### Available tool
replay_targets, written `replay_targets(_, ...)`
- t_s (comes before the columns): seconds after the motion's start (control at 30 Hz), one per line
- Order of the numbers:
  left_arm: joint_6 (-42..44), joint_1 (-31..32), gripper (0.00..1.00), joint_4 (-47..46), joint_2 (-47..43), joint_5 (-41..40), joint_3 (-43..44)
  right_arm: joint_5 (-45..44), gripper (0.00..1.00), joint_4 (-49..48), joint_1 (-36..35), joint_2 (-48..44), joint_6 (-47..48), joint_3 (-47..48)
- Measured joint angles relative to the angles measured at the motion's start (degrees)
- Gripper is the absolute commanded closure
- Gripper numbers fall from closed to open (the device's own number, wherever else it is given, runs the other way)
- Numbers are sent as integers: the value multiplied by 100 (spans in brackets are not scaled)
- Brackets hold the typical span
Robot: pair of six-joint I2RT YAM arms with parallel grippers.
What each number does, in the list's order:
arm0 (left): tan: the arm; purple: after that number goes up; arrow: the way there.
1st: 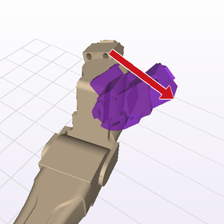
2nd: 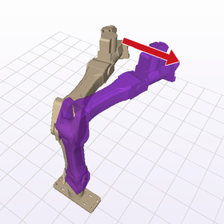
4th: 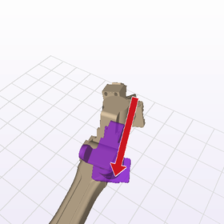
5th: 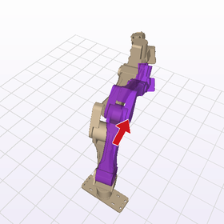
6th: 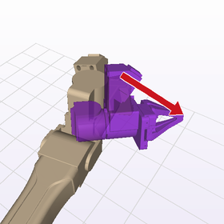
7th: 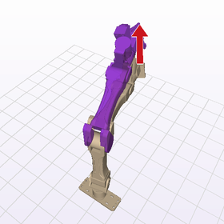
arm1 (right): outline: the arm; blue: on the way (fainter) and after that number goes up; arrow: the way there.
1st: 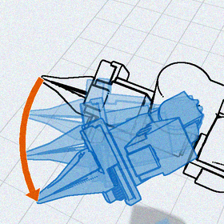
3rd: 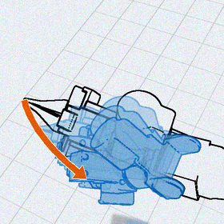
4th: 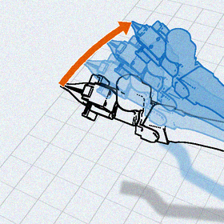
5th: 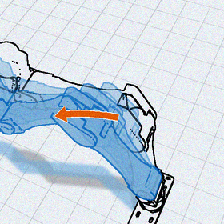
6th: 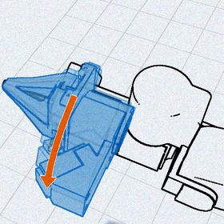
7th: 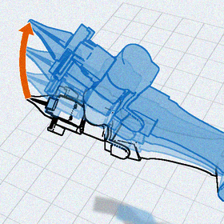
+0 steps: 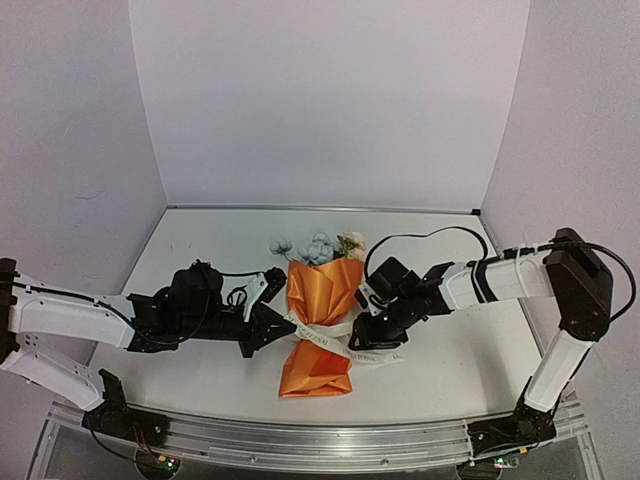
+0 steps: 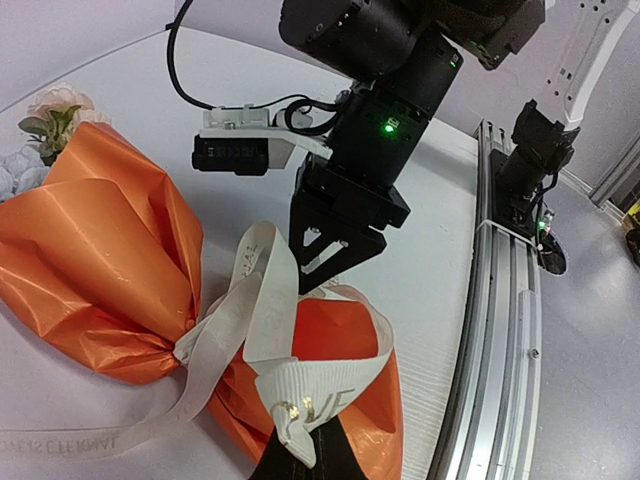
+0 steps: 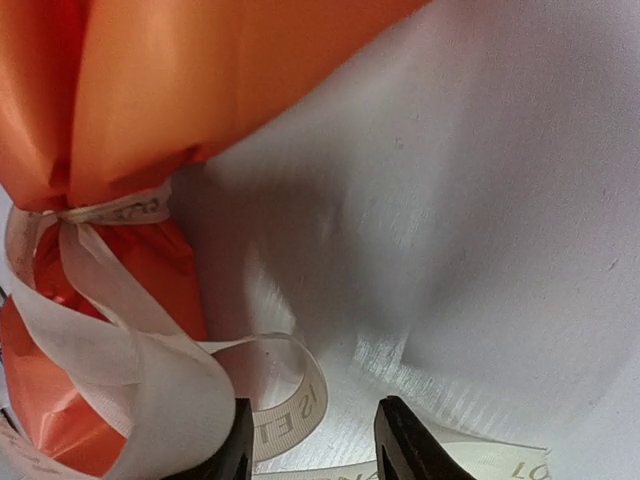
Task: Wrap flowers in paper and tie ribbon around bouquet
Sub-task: Pick up the left side of the half-tied ribbon from the folded bouquet.
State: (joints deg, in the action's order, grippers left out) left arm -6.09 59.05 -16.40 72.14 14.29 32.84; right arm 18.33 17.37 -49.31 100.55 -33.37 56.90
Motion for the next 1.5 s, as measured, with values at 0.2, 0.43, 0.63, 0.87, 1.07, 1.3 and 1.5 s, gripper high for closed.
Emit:
replay_targets(0.2, 0, 0, 100, 2, 0, -32, 0, -21, 58, -359, -54, 0, -420, -267)
replay_targets(0.43, 2, 0, 100, 7, 0, -62, 0, -28, 66, -750, -63, 7, -821, -271)
replay_targets(0.63, 4, 0, 100, 56, 0, -81, 0, -30, 74, -952, -88, 70, -1073, -305)
replay_targets(0.87, 9, 0, 100, 90, -18, -106, 0, -35, 74, -1020, -113, 70, -1223, -523)
replay_targets(1.07, 20, 0, 100, 94, -22, -108, 0, -26, 75, -1046, -191, 70, -1350, -546)
replay_targets(1.3, 24, 0, 100, 96, -22, -109, 0, -2, 99, -1096, -218, 68, -1545, -546)
replay_targets(1.5, 22, 0, 100, 134, -97, -272, 0, -10, 100, -729, -218, -298, -1543, -549)
